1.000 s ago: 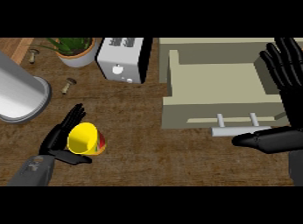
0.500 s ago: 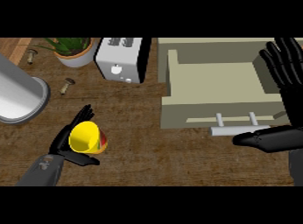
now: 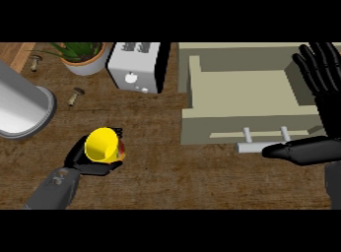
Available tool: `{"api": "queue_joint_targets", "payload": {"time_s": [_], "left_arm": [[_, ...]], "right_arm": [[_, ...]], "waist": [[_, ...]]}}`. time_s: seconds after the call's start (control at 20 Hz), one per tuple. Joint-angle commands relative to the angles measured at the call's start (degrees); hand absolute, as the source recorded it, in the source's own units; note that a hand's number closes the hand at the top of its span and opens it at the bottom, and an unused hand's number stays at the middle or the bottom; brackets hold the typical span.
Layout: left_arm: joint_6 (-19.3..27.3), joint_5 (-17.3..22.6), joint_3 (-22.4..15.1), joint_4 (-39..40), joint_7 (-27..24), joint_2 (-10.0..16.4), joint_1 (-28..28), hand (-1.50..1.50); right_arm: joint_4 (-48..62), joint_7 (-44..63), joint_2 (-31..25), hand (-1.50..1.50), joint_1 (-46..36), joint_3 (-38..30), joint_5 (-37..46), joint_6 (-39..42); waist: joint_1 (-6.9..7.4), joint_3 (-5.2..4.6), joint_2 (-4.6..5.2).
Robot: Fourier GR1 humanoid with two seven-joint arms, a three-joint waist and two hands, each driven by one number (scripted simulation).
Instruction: Pick up the cup, place it into the drawer and close the drawer
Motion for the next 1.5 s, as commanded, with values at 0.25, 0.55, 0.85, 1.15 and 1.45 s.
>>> {"api": "queue_joint_targets", "payload": {"time_s": [0.25, 0.55, 0.85, 1.15, 1.45], "left_arm": [[10.5, -0.7, 1.2, -4.4, -16.7, -1.5, 1.8, 1.5], [8.8, 7.8, 8.8, -6.3, -16.7, -2.3, 1.4, 1.5], [14.6, 12.3, 13.8, -8.5, -14.7, -4.7, -1.4, 1.5], [12.1, 11.6, 9.6, -18.2, -2.8, -4.3, -6.4, 1.5], [19.5, 12.2, 3.7, -30.2, 10.3, -11.2, -12.5, 1.5]], "right_arm": [[0.0, 1.6, -1.9, -1.5, -1.3, -2.5, -2.4, 1.0], [-0.1, 0.3, -1.1, -1.5, 0.6, -2.0, -1.7, 0.8], [-2.3, 1.5, -0.9, -1.5, 1.9, -1.3, -2.2, 1.3], [-1.6, 0.1, -0.5, -1.5, 3.1, -0.7, 0.3, 0.6], [1.1, -1.1, -0.4, -1.5, 2.0, -1.2, 2.0, -0.6]], "waist": [[-0.18, -0.01, 0.0], [0.33, 0.05, -0.24], [0.54, 0.16, -0.57], [1.82, 0.31, -1.04], [2.37, 0.37, -1.41]]}}
